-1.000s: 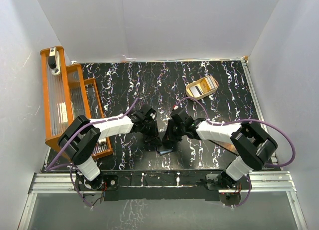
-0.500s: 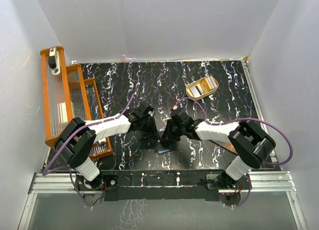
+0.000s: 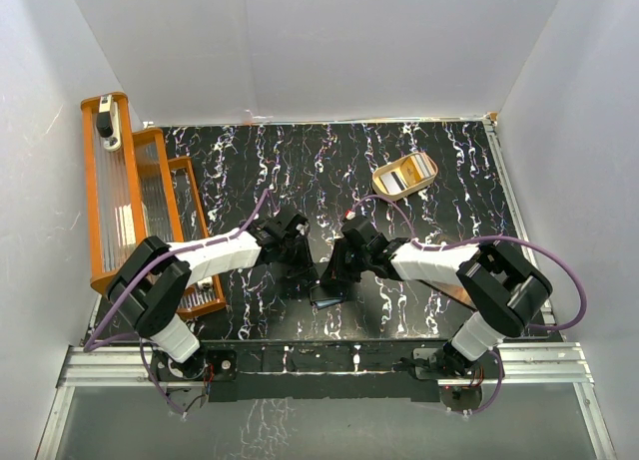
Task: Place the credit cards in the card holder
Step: Close the card holder at the center of the board.
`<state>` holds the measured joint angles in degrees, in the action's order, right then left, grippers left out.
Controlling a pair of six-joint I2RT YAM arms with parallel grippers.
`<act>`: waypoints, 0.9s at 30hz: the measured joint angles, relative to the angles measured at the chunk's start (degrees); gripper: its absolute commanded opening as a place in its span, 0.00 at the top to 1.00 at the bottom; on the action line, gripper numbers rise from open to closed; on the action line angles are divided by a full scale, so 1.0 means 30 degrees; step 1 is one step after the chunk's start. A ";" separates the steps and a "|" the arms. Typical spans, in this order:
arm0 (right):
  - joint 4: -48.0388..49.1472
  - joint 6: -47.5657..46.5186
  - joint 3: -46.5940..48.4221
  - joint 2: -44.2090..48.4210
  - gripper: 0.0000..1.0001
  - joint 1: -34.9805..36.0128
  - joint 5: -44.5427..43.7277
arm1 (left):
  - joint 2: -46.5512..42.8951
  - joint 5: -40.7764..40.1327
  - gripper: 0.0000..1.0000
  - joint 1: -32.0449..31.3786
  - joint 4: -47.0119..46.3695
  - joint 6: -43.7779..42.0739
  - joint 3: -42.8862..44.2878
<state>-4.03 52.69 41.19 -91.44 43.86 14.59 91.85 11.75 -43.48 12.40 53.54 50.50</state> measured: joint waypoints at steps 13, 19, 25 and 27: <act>-0.0022 -0.0007 0.0102 -0.0044 1.00 0.0000 0.0007 | -0.0007 0.0233 1.00 -0.0044 0.0029 -0.0532 0.0000; -0.0262 -0.0007 0.0277 -0.0138 1.00 0.0000 0.0044 | 0.0175 0.0095 1.00 -0.0029 0.0124 -0.0867 0.0029; -0.0605 -0.0007 0.0525 -0.0284 1.00 0.0000 0.0073 | 0.0357 -0.0073 1.00 -0.0051 0.0313 -0.1078 0.0175; -0.0656 -0.0007 0.0583 -0.0313 1.00 0.0000 0.0080 | 0.0546 -0.0109 1.00 -0.0073 0.0393 -0.1180 0.0321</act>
<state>-6.00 52.66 42.94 -92.38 43.86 14.83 93.49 11.42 -43.70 13.58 50.00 51.46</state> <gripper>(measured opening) 0.007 0.007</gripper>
